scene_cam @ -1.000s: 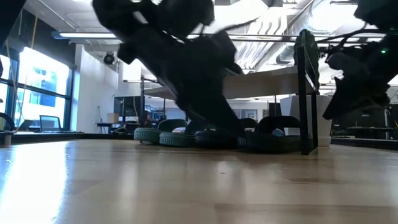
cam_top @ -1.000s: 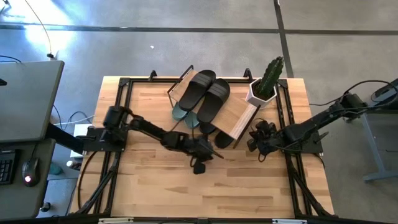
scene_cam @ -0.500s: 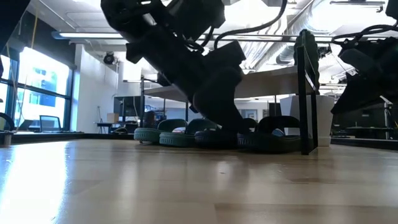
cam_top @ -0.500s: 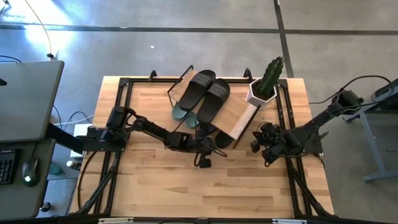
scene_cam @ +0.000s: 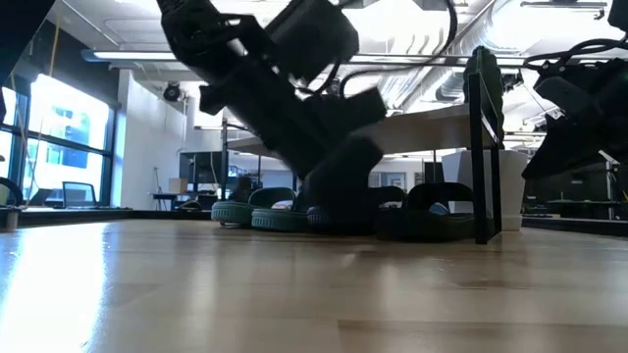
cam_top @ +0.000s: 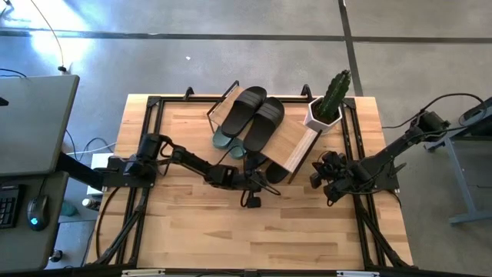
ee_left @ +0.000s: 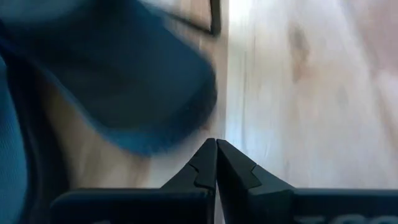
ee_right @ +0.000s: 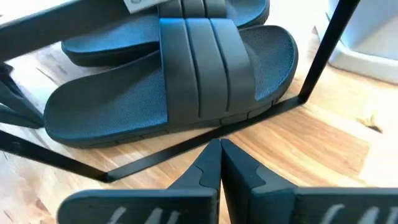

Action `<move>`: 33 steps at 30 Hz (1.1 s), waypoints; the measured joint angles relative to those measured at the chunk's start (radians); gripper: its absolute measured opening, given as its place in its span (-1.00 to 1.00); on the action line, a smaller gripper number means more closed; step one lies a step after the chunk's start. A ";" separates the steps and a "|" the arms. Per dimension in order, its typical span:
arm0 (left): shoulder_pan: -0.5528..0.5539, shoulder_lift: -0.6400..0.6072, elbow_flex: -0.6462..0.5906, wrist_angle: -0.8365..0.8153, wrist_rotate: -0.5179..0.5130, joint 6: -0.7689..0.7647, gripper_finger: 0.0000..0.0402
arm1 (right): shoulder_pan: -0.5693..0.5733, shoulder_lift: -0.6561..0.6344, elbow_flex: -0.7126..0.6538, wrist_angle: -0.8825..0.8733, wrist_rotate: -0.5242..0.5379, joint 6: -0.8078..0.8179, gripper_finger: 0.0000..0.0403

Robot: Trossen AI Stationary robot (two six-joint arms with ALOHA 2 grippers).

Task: Pick and place slides into the shelf
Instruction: Adjust the black slides under the shelf

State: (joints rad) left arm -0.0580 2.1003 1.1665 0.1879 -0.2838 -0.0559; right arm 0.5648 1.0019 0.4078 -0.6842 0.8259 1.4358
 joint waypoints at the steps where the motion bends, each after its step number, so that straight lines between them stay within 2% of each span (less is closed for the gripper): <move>1: 0.000 0.002 -0.002 -0.009 0.000 0.000 -1.00 | 0.000 0.000 0.000 0.000 0.006 0.000 -1.00; 4: 0.000 0.018 0.004 0.046 0.000 0.000 -1.00 | 0.000 0.000 0.000 0.002 0.013 0.004 -1.00; 15: 0.011 0.060 0.074 0.045 -0.024 -0.001 -1.00 | 0.000 0.000 -0.001 0.006 0.025 0.004 -1.00; 25: 0.032 0.098 0.150 -0.021 -0.004 -0.002 -1.00 | 0.000 0.000 -0.001 0.010 0.031 0.000 -1.00; 33: 0.023 0.098 0.151 -0.088 0.000 -0.004 -1.00 | 0.001 0.000 -0.001 0.006 0.031 -0.004 -1.00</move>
State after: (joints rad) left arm -0.0349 2.1987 1.3172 0.0999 -0.2836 -0.0597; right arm 0.5659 1.0017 0.4068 -0.6779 0.8574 1.4322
